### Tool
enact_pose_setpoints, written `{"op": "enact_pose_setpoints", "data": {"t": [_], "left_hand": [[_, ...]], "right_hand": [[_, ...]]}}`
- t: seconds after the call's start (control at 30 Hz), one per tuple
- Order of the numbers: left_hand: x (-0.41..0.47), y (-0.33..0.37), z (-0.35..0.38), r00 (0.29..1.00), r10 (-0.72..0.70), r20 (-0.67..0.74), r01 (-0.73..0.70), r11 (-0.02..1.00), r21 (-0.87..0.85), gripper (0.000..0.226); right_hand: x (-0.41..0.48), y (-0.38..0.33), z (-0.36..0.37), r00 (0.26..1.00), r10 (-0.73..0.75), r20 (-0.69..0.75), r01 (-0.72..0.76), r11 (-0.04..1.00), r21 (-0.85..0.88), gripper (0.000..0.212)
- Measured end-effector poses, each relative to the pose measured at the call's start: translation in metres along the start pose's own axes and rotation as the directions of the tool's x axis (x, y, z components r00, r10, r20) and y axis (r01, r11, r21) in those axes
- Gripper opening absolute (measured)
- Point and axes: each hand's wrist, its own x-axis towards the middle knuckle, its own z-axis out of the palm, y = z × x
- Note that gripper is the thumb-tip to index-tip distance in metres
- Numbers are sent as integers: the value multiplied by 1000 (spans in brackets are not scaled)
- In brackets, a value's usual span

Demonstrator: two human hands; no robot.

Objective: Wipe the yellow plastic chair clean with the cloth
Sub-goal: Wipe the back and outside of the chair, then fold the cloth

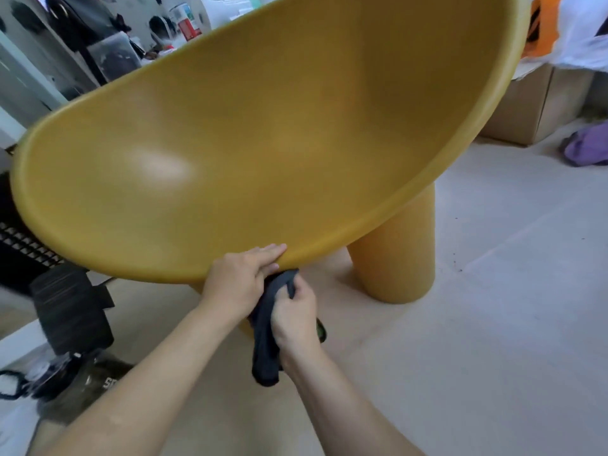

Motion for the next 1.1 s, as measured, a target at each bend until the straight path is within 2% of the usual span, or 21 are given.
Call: {"op": "enact_pose_setpoints", "data": {"t": [0.07, 0.13, 0.17, 0.23, 0.3, 0.43, 0.47, 0.57, 0.7, 0.87, 0.93, 0.97, 1.0, 1.03, 1.07, 1.1], "left_hand": [[3, -4, -3, 998, -5, 58, 7, 1000, -21, 36], [4, -10, -11, 988, 5, 154, -2, 1000, -25, 37], [4, -16, -18, 983, -8, 182, 7, 1000, 2, 38], [-2, -35, -32, 979, -63, 194, 31, 986, 162, 41], [-13, -58, -39, 979, -71, 193, 6, 948, 318, 50], [-25, -73, -37, 991, 3, 132, -38, 964, 261, 51], [-24, -71, -37, 991, 18, 130, -52, 963, 264, 50], [-23, -66, -37, 989, 56, 136, -96, 945, 313, 46], [-26, -49, -35, 982, 51, 182, -126, 892, 434, 43], [-20, -2, -42, 956, 69, 284, -214, 827, 519, 41], [-18, 5, -51, 940, 25, 339, -148, 927, 344, 47], [-16, 7, -58, 926, 18, 377, -77, 987, 142, 53], [-14, 8, -67, 917, 23, 397, 28, 992, -122, 57], [-14, 9, -76, 918, 34, 394, 139, 906, -401, 56], [-15, 9, -87, 923, 46, 382, 223, 744, -629, 50], [-17, 6, -95, 921, 54, 385, 285, 580, -763, 40]], "right_hand": [[-22, 1, 12, 988, 67, 141, -77, 995, 66, 23], [-27, -11, 4, 978, 107, 180, -127, 986, 104, 21], [-25, -20, -5, 978, 110, 178, -127, 988, 90, 20], [-23, -37, -22, 982, 98, 162, -107, 993, 50, 19], [-23, -47, -29, 994, 93, 65, -97, 993, 66, 19], [-16, -48, -32, 972, 125, -198, -95, 984, 153, 10], [-13, -46, -29, 962, 119, -244, -83, 984, 156, 14], [-12, -40, -11, 952, 87, -295, -83, 996, 29, 26], [-18, -35, 7, 953, 59, -296, -86, 993, -80, 21], [-32, -29, 14, 985, 146, -95, -165, 955, -246, 8], [-41, -44, 7, 979, 200, 33, -184, 945, -269, 9], [-43, -56, 3, 971, 208, 115, -172, 949, -264, 13], [-44, -70, 0, 964, 191, 186, -144, 960, -241, 17], [-44, -86, -2, 957, 165, 239, -117, 972, -202, 19], [-43, -105, -2, 952, 130, 278, -83, 981, -175, 19], [-42, -122, -2, 944, 113, 311, -65, 985, -161, 15]]}}
